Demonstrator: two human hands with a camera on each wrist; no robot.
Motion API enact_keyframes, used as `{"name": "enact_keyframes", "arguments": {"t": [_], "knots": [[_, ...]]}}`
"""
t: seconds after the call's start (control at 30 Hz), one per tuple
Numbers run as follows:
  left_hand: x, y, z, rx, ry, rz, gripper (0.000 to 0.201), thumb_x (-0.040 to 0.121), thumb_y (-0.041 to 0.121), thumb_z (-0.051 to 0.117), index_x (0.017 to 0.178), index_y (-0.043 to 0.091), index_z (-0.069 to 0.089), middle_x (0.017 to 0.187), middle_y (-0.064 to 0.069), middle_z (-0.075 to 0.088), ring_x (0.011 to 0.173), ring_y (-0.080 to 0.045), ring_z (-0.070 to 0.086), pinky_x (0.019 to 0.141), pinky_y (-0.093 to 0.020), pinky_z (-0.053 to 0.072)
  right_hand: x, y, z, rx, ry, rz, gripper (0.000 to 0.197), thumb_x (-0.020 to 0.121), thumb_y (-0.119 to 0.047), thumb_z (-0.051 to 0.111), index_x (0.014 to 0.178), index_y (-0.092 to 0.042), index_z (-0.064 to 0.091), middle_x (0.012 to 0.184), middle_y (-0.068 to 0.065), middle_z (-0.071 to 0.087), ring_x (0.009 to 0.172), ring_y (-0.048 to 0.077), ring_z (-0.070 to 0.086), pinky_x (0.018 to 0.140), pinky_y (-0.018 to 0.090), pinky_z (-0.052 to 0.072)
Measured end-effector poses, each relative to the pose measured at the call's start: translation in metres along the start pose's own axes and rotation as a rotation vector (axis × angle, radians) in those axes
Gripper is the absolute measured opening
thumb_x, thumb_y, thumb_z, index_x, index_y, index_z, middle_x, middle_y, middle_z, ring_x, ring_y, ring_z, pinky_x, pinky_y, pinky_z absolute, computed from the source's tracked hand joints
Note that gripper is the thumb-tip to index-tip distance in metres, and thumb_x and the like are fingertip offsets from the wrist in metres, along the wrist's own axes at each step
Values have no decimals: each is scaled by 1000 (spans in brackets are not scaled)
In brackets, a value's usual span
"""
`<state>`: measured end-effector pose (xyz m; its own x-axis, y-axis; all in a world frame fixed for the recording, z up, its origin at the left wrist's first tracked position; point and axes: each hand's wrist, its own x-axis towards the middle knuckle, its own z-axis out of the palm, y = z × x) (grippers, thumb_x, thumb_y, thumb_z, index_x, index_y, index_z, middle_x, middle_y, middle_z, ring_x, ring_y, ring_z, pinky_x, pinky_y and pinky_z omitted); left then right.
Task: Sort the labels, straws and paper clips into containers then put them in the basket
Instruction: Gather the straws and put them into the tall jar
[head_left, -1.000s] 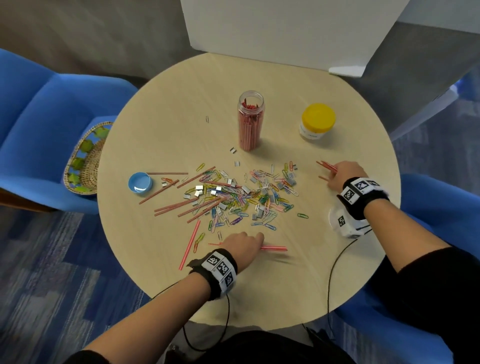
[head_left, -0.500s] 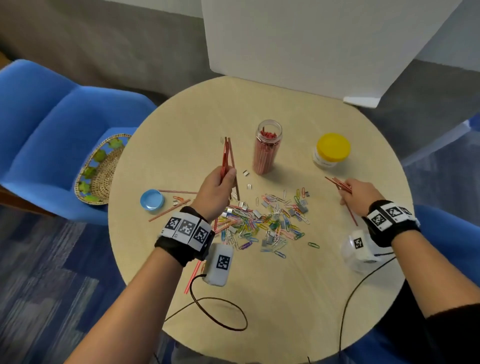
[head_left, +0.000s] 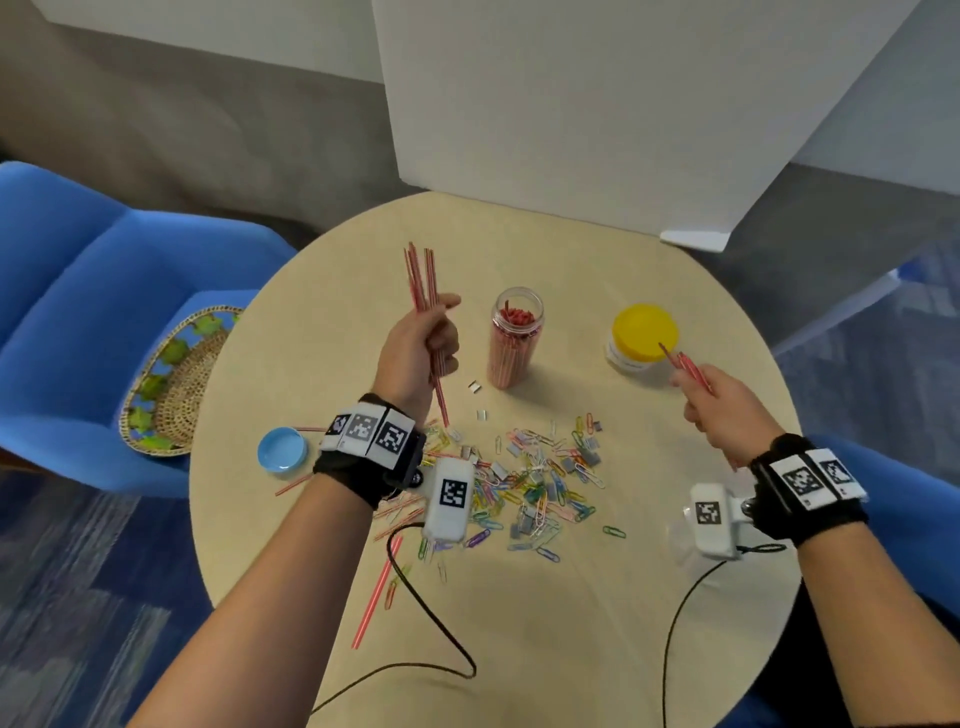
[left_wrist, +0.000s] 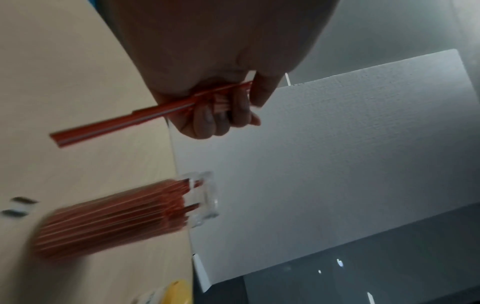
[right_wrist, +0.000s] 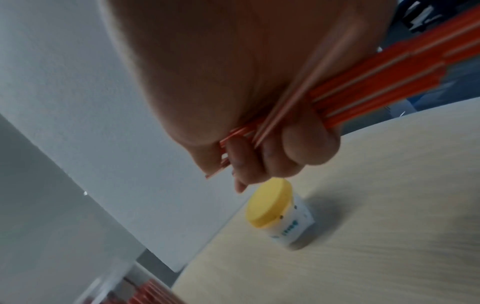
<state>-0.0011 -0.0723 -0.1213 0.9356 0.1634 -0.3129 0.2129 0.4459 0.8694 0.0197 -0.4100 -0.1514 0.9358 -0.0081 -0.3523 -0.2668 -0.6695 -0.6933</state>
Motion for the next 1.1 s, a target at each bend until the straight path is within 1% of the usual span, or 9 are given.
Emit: {"name": "enact_keyframes", "arguments": {"t": [0.07,0.13,0.33,0.43,0.57,0.7,0.9,1.03,1.1], "knots": [[10,20,11,-69,6,-6,35,102,36,42,70,22,46,49,10,26,47,-8,21,49,-25,13,-8,-7,-4,121,-27,32,29,101,-39,48,93,-14,60,63,2,43,52,13,36,45,25,29],[20,36,26,-94,29,30,46,100,45,44,61,25,31,49,8,22,47,-10,17,51,-27,13,-13,-12,-4,236,-59,64,29,101,-37,49,89,-12,59,59,0,39,49,11,33,42,23,27],[52,46,62,68,17,123,40,101,46,42,70,21,36,54,4,44,49,-11,38,45,-22,30,-13,-40,14,567,-6,122,27,104,-31,43,84,-14,50,52,-7,31,42,5,26,36,17,21],[65,34,67,101,-12,110,44,100,44,46,65,22,32,51,7,30,44,-9,26,43,-22,27,-10,-51,21,572,-53,102,28,104,-32,42,85,-13,50,52,-7,30,44,7,25,39,20,20],[69,27,73,6,-27,81,47,100,41,49,60,24,29,51,8,24,46,-11,21,45,-24,23,-10,-47,29,478,-133,93,28,104,-31,43,87,-11,53,54,-6,32,47,9,26,43,23,22],[70,40,84,-64,-23,152,50,102,42,44,60,24,23,53,5,17,49,-13,14,47,-27,15,-11,-34,33,451,-154,120,28,104,-31,44,88,-10,55,54,-6,33,48,9,27,42,22,24],[82,21,80,170,-77,168,51,102,41,43,56,24,29,49,9,25,46,-10,21,47,-24,23,-9,-36,38,552,-128,166,28,105,-29,41,88,-10,50,55,-4,29,47,12,28,42,24,26],[80,-2,66,546,-179,274,47,103,42,39,65,15,45,62,-1,38,58,-14,35,59,-27,33,-3,-47,32,670,-83,141,28,105,-35,38,91,-13,48,56,-4,27,42,10,24,37,22,24],[80,-7,62,665,-182,367,42,102,43,38,76,13,53,73,4,50,68,-10,47,70,-26,40,1,-53,26,707,-61,117,28,105,-36,37,91,-14,48,56,-4,26,41,8,20,35,20,19]]}}
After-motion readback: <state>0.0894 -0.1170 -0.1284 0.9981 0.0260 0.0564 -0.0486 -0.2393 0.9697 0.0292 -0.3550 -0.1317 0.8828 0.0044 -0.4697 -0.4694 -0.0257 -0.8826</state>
